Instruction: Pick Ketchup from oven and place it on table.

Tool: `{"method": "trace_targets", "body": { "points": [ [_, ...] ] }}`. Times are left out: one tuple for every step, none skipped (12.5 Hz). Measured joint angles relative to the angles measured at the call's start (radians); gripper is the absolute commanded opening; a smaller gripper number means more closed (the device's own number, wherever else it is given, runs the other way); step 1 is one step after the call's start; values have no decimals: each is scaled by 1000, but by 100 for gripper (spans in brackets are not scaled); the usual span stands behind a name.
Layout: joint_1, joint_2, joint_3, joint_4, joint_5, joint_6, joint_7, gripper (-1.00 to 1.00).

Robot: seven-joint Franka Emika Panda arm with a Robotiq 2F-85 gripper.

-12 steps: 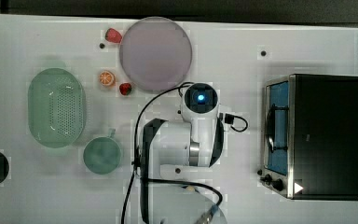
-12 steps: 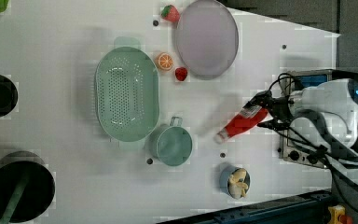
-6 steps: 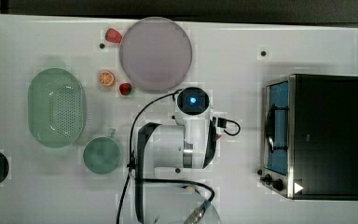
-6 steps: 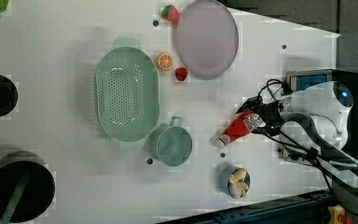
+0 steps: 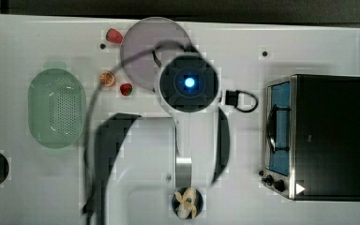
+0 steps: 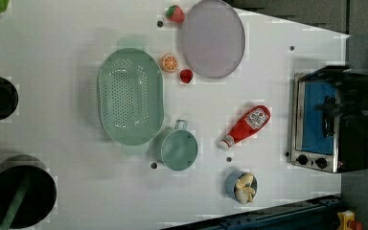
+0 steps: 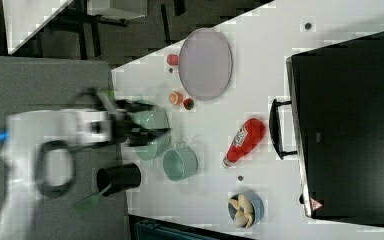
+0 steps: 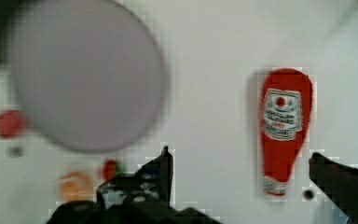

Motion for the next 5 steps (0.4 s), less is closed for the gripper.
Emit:
{"method": "trace_targets", "body": {
  "points": [
    [-7,-37,14,88,8,-61,0,100],
    [-6,-62,15,177,1,-130,2,100],
    [0,-86,6,247,-15,-192,2,100],
    [3,-111,-6,294,-17,-253,4,100],
    [-2,-128,-12,344,-3,-327,7,100]
  ]
}}
